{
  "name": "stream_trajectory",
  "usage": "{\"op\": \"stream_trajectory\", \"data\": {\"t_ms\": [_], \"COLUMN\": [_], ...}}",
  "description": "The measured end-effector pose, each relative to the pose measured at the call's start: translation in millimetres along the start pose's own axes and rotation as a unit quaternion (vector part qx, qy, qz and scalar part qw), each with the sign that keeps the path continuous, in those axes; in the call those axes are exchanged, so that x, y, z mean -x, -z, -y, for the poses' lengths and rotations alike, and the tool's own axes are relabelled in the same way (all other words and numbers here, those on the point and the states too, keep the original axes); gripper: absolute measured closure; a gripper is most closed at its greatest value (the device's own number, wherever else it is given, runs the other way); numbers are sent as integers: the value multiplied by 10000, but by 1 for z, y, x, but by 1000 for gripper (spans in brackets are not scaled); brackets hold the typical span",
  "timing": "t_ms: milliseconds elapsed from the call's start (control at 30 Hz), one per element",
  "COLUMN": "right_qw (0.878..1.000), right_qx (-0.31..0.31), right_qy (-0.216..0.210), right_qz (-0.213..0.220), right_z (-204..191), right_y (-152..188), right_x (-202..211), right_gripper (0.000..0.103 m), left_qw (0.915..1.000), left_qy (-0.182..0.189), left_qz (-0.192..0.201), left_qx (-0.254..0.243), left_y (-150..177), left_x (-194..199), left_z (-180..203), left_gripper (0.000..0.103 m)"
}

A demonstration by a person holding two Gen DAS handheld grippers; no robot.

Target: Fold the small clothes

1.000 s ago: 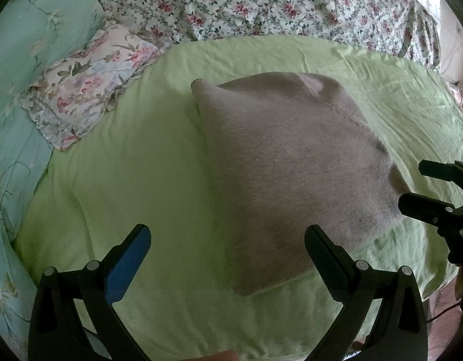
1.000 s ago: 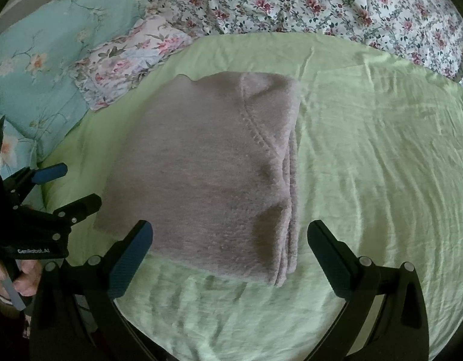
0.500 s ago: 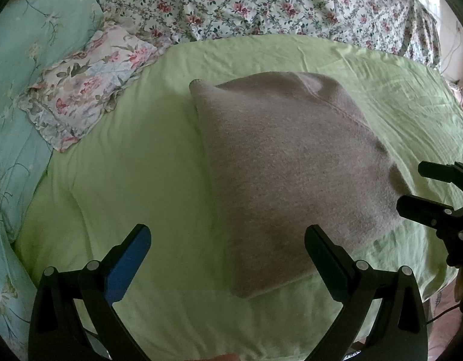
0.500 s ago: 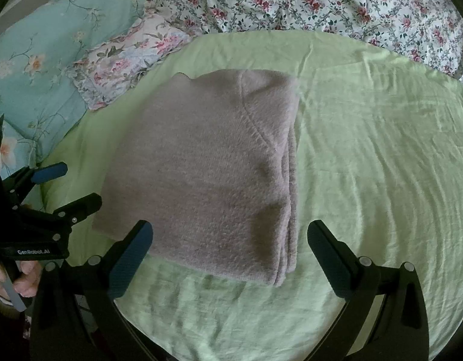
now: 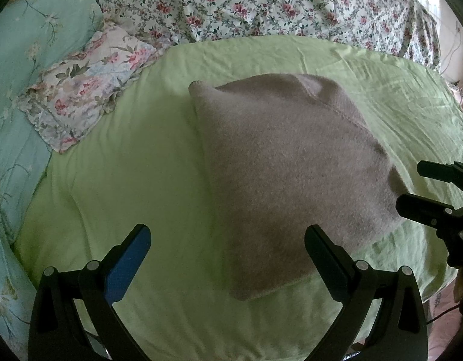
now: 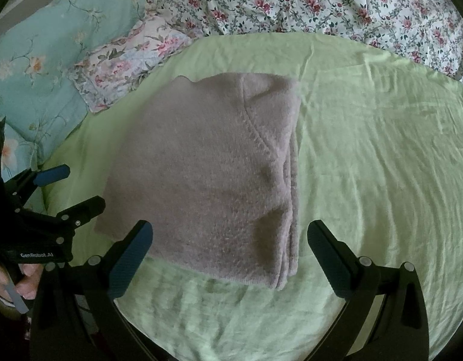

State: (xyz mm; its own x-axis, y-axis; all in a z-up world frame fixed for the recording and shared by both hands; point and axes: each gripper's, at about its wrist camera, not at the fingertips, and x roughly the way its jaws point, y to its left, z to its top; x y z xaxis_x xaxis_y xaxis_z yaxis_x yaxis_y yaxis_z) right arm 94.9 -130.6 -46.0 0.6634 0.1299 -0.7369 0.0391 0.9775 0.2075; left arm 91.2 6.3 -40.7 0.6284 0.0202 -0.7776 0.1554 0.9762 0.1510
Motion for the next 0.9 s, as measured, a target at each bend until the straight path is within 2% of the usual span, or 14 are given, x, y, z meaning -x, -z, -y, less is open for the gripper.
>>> {"op": "stream_trajectory", "data": {"t_ms": [900], "right_qw": [10000], "right_qx": [-22], "right_qy": [7], "right_qz": [37], "right_z": [-5], "right_y": [-6], "right_x": [1], "right_gripper": [1], "left_qw": [10000], "left_qy": [-24], "left_qz": [19], "left_qx": [-11], "left_y": [-4], "left_x": [2], "left_z": [3], "left_gripper": [1]}}
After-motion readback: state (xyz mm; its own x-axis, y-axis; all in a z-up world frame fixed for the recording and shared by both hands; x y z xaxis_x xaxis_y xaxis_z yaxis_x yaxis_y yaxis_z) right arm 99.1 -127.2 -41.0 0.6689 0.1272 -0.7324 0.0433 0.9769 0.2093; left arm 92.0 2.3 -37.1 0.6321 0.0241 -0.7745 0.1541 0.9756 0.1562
